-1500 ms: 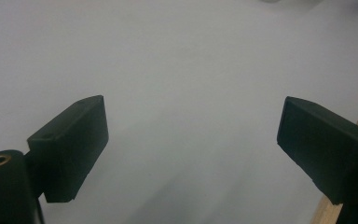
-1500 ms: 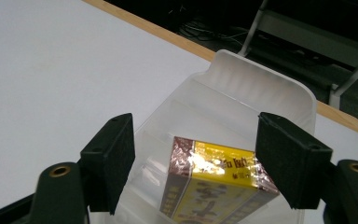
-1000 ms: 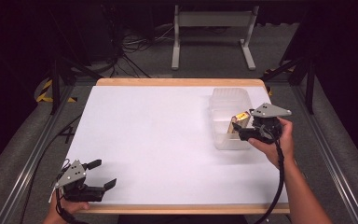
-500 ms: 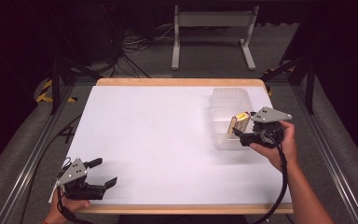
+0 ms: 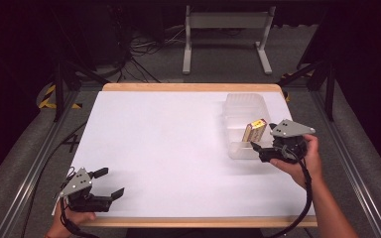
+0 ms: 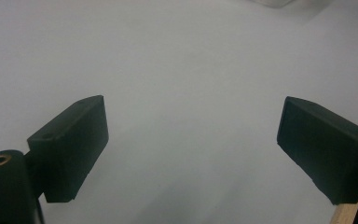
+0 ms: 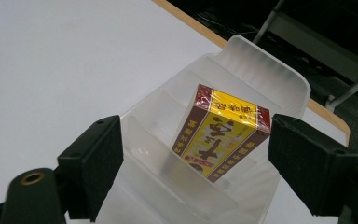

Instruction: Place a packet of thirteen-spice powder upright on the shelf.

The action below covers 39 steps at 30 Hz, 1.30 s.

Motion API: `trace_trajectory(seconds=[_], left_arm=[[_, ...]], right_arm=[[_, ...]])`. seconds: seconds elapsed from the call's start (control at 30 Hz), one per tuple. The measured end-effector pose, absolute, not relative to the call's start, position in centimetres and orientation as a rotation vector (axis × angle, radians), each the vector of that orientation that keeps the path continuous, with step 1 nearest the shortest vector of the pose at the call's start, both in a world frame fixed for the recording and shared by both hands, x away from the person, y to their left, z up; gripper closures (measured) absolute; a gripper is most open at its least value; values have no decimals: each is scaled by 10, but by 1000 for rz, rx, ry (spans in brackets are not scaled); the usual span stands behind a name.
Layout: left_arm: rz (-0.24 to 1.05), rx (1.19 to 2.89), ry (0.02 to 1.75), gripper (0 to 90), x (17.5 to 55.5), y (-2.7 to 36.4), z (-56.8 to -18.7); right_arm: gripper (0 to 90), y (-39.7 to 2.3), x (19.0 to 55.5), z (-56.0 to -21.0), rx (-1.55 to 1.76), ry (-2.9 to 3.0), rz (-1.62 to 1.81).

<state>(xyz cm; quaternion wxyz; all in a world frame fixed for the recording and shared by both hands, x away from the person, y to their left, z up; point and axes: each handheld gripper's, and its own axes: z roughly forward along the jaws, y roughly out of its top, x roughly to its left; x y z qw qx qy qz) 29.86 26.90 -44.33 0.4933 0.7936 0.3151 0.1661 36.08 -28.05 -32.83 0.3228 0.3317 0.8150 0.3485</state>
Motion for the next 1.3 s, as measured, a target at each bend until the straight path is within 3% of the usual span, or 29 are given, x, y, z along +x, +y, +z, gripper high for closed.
trace_trajectory(seconds=[1.3], left_arm=[[400,1940,759,96,298,269,-445]], right_arm=[[119,-309,318,-377,824,2174,786]])
